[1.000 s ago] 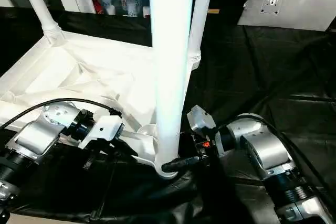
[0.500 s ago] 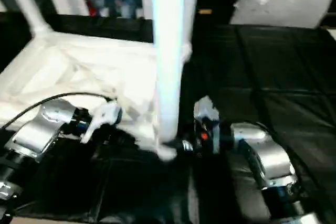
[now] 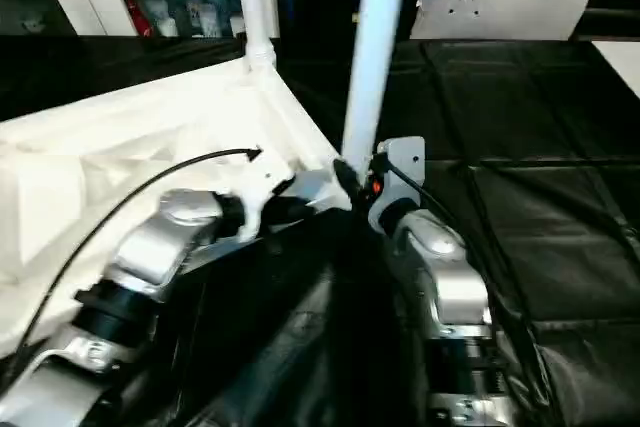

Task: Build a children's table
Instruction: Rotate leg to tighten

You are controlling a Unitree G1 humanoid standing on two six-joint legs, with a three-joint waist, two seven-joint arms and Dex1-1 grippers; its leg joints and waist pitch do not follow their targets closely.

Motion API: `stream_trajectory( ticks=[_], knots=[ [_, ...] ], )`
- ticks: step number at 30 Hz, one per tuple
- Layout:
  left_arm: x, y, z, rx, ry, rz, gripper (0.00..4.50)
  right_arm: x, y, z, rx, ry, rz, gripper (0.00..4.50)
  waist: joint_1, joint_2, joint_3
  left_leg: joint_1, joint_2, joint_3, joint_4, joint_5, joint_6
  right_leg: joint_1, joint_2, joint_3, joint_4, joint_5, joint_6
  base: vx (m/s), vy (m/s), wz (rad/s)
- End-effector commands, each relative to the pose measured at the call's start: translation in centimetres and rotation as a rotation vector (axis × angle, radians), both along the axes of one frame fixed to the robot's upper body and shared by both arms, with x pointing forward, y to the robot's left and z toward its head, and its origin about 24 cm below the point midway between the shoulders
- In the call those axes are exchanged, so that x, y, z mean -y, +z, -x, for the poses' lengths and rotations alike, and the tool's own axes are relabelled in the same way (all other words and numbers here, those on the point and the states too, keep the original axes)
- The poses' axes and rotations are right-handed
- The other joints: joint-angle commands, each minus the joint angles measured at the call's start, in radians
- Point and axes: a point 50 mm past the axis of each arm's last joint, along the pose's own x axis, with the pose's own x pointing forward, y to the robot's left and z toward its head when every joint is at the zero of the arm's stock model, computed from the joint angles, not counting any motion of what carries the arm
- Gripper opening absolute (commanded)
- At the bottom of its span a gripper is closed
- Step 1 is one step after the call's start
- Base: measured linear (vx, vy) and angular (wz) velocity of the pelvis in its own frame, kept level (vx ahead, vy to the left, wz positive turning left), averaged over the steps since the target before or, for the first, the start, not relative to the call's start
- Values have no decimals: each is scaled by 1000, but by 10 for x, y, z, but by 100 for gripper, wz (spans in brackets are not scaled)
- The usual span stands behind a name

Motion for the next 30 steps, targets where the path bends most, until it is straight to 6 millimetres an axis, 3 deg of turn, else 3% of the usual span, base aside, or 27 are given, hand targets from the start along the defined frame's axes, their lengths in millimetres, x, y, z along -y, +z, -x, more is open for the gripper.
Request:
stream_trajectory(
  ticks=[1, 4, 6, 9, 10, 13, 19, 20, 22, 24, 25, 28, 30],
  knots=[
    [20, 9, -2, 52, 59, 45, 0, -29, -25, 6, -137, 6, -31, 209, 3, -7, -58, 5, 57, -27, -57, -82, 90, 47, -89, 61, -74, -110, -219, 0, 0, 0],
    [27, 12, -1, 64, 70, 53, 0, -31, -25, 5, -133, -66, -32, 209, 4, -5, -58, 6, 56, -26, -57, -87, 93, 49, -90, 61, -72, -91, -226, 0, 0, 0],
    [29, 13, 0, 66, 64, 57, 0, -31, -25, 5, -125, -83, -38, 263, 6, -4, -54, 7, 55, -26, -60, -111, 91, 49, -91, 61, -77, -120, -219, 0, 0, 0],
    [25, 12, 4, 38, 27, 90, 0, -22, -25, 7, -95, -86, -42, 286, 7, -3, -53, 6, 57, -26, -61, -133, 86, 50, -92, 62, -80, -140, -206, 0, 0, 0],
    [24, 12, 5, 39, 17, 91, 0, -20, -25, 7, -89, -84, -44, 310, 7, -4, -53, 6, 57, -26, -61, -129, 87, 50, -91, 62, -79, -133, -205, 0, 0, 0],
    [20, 10, 7, 40, -6, 82, 0, -14, -22, 8, -48, -54, -26, 319, 8, -3, -57, 2, 56, -26, -57, -82, 109, 56, -91, 61, -70, -46, -217, 0, 0, 0],
    [-5, 1, 15, 21, -128, 45, 0, 26, -8, 17, 75, 182, 51, 382, 9, -8, -65, -9, 52, -24, -41, -3, 192, 65, -87, 57, -50, 118, -254, 0, 0, 0],
    [-5, 1, 15, 21, -128, 45, 0, 26, -8, 17, 75, 182, 51, 382, 11, -7, -63, -8, 54, -23, -42, -2, 198, 63, -88, 58, -50, 114, -256, 0, 0, 0],
    [-21, -4, 22, 7, -226, 5, 0, 44, 1, 25, 105, 371, 89, 404, 14, -7, -59, -7, 54, -23, -41, -30, 207, 62, -88, 56, -57, 52, -246, 0, 0, 0],
    [-30, -7, 28, 3, -322, -21, 0, 52, 6, 31, 100, 497, 105, 415, 17, -4, -56, -6, 57, -25, -44, -67, 198, 61, -90, 55, -65, -49, -228, 0, 0, 0],
    [-34, -8, 31, -2, -362, -35, 0, 54, 8, 34, 99, 561, 118, 437, 15, -2, -55, -2, 61, -23, -46, -76, 191, 53, -88, 55, -68, -79, -229, 0, 0, 0],
    [-46, -10, 38, -20, -484, -84, 0, 56, 13, 44, 81, 746, 149, 445, 18, -1, -57, 1, 63, -25, -45, -72, 193, 51, -87, 54, -66, -76, -237, 0, 0, 0],
    [-54, -11, 44, -35, -567, -126, 0, 55, 15, 50, 53, 855, 153, 445, 22, 1, -61, 2, 65, -27, -43, -48, 207, 53, -86, 54, -57, -27, -246, 0, 0, 0]
  ],
)
